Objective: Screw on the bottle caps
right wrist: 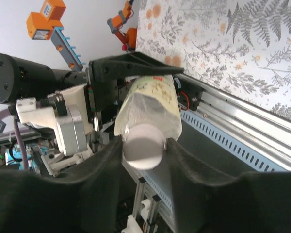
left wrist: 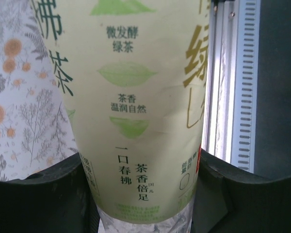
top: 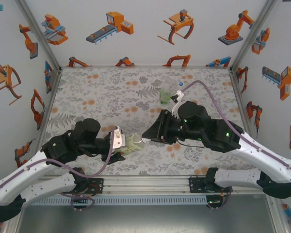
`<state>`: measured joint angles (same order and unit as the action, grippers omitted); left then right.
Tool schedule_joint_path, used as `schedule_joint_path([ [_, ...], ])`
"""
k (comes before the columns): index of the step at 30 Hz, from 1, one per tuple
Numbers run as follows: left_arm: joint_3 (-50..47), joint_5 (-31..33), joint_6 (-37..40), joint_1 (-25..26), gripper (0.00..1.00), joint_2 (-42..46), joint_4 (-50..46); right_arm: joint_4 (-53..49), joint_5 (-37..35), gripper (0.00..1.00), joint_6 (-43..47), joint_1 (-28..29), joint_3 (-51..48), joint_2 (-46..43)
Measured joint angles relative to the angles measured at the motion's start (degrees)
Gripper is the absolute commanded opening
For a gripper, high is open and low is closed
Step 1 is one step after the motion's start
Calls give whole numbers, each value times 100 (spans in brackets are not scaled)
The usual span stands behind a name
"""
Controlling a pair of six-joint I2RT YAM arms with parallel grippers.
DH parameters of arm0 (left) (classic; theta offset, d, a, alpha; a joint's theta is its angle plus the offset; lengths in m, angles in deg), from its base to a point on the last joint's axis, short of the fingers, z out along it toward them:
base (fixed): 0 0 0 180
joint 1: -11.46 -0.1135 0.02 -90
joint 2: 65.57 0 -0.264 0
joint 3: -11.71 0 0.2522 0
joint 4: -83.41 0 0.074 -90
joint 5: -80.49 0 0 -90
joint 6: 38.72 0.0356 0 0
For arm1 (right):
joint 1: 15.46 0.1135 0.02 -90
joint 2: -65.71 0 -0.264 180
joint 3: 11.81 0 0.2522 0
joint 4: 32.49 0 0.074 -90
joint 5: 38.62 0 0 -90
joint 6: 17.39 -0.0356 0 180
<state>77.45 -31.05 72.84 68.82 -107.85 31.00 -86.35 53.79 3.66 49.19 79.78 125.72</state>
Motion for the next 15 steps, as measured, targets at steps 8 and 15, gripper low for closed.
schedule_joint_path([
  [8,0,-229,13,4,0,55,98,31,-201,59,1836,0,472,-92],
  [15,15,-518,11,4,0,103,76,254,780,59,4468,0,555,-109],
])
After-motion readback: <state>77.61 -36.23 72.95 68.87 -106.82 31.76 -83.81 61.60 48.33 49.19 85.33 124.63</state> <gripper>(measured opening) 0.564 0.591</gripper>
